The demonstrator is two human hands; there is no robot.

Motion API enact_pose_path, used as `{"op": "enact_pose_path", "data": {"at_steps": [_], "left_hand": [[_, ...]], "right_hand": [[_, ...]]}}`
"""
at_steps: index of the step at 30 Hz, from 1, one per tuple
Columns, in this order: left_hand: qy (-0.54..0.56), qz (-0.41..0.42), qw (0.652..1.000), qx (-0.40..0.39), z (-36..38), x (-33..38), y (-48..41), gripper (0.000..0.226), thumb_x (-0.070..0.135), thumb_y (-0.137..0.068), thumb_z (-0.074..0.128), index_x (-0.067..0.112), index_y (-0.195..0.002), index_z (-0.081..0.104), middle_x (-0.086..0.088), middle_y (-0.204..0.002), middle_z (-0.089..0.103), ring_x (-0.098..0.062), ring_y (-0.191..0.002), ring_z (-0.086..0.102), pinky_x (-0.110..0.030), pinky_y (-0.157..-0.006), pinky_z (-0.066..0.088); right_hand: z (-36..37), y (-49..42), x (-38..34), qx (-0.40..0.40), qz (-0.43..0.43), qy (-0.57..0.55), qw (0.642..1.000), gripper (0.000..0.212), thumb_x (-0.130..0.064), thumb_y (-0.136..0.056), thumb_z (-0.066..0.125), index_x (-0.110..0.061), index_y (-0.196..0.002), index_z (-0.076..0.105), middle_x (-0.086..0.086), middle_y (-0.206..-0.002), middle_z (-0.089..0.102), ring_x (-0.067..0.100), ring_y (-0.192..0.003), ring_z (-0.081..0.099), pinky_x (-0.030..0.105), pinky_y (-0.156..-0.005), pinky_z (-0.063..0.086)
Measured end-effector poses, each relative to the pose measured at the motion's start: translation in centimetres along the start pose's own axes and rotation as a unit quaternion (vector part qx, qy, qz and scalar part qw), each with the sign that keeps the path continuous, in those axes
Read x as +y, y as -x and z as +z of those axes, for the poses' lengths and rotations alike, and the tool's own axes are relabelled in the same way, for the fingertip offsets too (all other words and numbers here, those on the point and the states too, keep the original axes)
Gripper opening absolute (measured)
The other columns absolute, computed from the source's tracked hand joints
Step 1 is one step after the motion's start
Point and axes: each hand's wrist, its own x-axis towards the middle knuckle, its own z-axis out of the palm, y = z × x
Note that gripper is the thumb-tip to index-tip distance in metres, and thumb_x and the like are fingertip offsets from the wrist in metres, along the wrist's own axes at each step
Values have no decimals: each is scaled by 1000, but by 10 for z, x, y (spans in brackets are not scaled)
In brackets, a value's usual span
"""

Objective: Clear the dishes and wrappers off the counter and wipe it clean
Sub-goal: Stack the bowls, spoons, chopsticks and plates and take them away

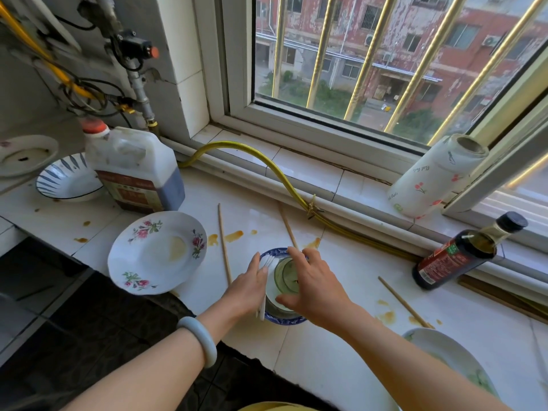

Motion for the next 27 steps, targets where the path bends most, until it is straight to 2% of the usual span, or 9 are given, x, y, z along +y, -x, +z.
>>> {"op": "enact_pose_path", "data": {"at_steps": [5, 7, 9, 13, 17, 19, 22, 25, 27], "left_hand": [[66, 3, 998, 16, 3, -7, -4, 68, 64, -96, 18, 34, -155, -1, -9, -157, 30, -28, -143, 31, -41, -113, 27], [97, -2, 992, 75, 0, -8, -2, 66, 59, -99, 23, 25, -155, 17, -7, -154, 35, -27, -140, 35, -37, -110, 30], [101, -24, 983, 154, -7, -12, -2, 53, 48, -101, 31, 18, -144, 39, -9, -143, 49, -27, -129, 47, -36, -103, 38], [68, -73, 973, 207, -23, -26, -9, 32, 20, -97, 44, 14, -128, 50, -9, -128, 56, -26, -112, 56, -35, -90, 47], [7, -101, 972, 213, -31, -33, -19, 19, 17, -93, 52, 14, -112, 51, -7, -112, 61, -23, -93, 56, -31, -78, 49], [-15, -117, 971, 207, -31, -36, -23, 15, 16, -92, 53, 14, -106, 49, -8, -109, 62, -23, -89, 55, -31, -73, 47], [-10, -137, 970, 203, -31, -37, -27, 17, 10, -89, 50, 10, -106, 49, -10, -108, 61, -24, -85, 53, -30, -64, 41], [14, -152, 967, 202, -36, -32, -30, 28, 9, -85, 53, 7, -112, 50, -12, -111, 61, -28, -93, 59, -32, -67, 47], [29, -155, 969, 191, -41, -27, -28, 26, 12, -83, 57, 10, -108, 51, -8, -109, 60, -26, -91, 58, -34, -74, 50]], "right_hand": [[-5, 2, 1, 1, 5, -24, 1000, 101, -62, -74, 68, -28, -152, 12, 0, -150, 25, 21, -131, 37, 32, -106, 41], [-10, 4, 0, 8, 1, -28, 1000, 99, -68, -75, 62, -28, -151, 13, -1, -150, 26, 20, -132, 36, 32, -107, 40], [-19, 6, -2, 23, -3, -48, 999, 93, -70, -79, 56, -25, -151, 17, -2, -148, 29, 17, -132, 36, 31, -108, 38], [-38, -1, -2, 99, 15, -148, 984, 69, -56, -89, 54, -19, -145, 37, 0, -140, 45, 13, -126, 44, 27, -104, 37], [-52, -28, 9, 152, 63, -175, 971, 38, -32, -95, 57, -10, -126, 55, 1, -109, 62, 12, -98, 57, 25, -84, 46], [-55, -41, 19, 139, 93, -174, 970, 29, -25, -95, 57, -9, -119, 59, -1, -96, 63, 14, -87, 59, 25, -76, 47], [-51, -56, 35, 105, 128, -157, 973, 19, -23, -94, 56, -12, -109, 61, 0, -94, 64, 14, -78, 60, 24, -66, 48], [-40, -68, 53, 65, 164, -144, 974, 12, -19, -93, 58, -11, -100, 63, 3, -91, 66, 18, -82, 63, 34, -75, 55], [-33, -75, 64, 32, 190, -139, 971, 7, -16, -91, 58, -10, -92, 63, 4, -86, 65, 22, -83, 64, 37, -75, 56]]}}
